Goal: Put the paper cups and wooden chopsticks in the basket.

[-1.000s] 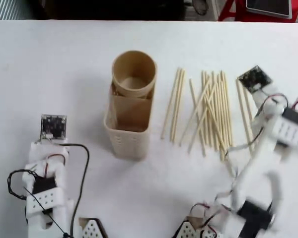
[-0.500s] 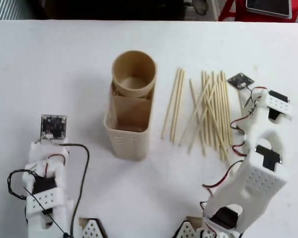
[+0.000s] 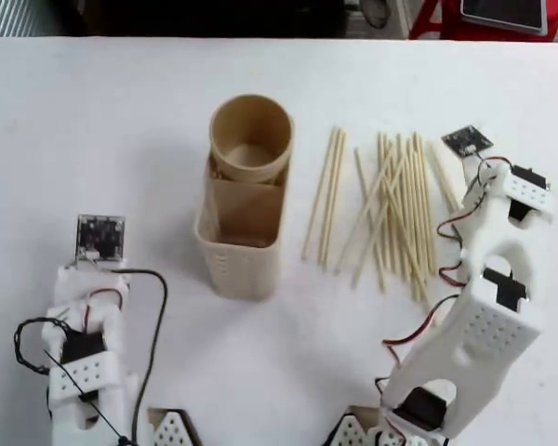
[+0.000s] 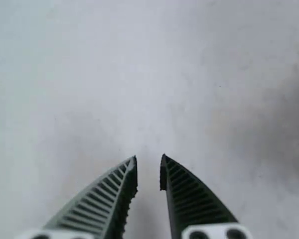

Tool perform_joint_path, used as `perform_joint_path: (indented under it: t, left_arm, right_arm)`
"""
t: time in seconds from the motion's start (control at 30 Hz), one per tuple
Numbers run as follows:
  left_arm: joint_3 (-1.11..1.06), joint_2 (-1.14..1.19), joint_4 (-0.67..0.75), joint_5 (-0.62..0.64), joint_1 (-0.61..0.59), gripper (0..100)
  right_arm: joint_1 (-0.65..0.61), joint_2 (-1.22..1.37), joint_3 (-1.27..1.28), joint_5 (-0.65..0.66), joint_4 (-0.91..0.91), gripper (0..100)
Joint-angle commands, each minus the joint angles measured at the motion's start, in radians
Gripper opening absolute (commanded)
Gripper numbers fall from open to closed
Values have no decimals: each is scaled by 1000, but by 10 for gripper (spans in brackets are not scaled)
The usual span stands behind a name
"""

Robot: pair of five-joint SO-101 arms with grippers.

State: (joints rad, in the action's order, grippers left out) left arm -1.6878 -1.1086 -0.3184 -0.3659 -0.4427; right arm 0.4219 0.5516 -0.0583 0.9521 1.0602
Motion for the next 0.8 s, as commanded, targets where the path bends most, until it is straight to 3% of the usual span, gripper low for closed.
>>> perform_joint_path:
  t: [0.0, 0.5, 0.63, 0.77]
  left_arm:
    - [2, -16, -2, -12, -8, 98]
    - [2, -16, -2, -12, -8, 98]
    - [2, -16, -2, -12, -8, 98]
    - [2, -16, -2, -12, -8, 98]
  right_arm:
    - [18, -58, -8, -8, 12, 16]
    - [88, -743, 8, -137, 280, 16]
    - [70, -751, 81, -52, 259, 29]
    - [64, -596, 184, 34, 136, 143]
